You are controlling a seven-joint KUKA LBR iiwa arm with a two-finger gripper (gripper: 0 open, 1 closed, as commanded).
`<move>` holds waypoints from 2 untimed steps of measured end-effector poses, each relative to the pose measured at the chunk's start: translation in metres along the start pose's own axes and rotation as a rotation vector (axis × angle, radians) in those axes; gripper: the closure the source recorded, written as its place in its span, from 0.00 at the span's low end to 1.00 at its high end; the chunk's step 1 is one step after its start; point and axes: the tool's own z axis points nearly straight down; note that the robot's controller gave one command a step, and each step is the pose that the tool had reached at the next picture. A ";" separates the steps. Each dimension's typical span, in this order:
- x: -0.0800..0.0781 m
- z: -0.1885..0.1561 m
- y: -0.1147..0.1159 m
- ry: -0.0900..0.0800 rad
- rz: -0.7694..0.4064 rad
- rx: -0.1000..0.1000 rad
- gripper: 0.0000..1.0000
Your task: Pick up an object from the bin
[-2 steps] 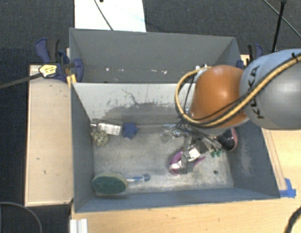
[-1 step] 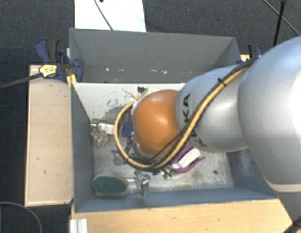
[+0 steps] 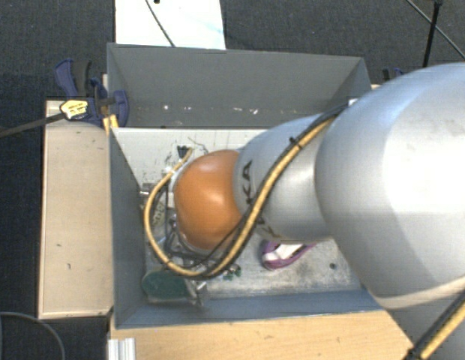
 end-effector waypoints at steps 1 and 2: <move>0.002 0.001 0.000 0.005 0.003 -0.002 1.00; -0.030 -0.175 -0.023 -0.006 0.070 0.000 1.00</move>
Offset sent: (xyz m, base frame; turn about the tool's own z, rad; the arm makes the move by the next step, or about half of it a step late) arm 0.0000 0.0000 0.0000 0.0000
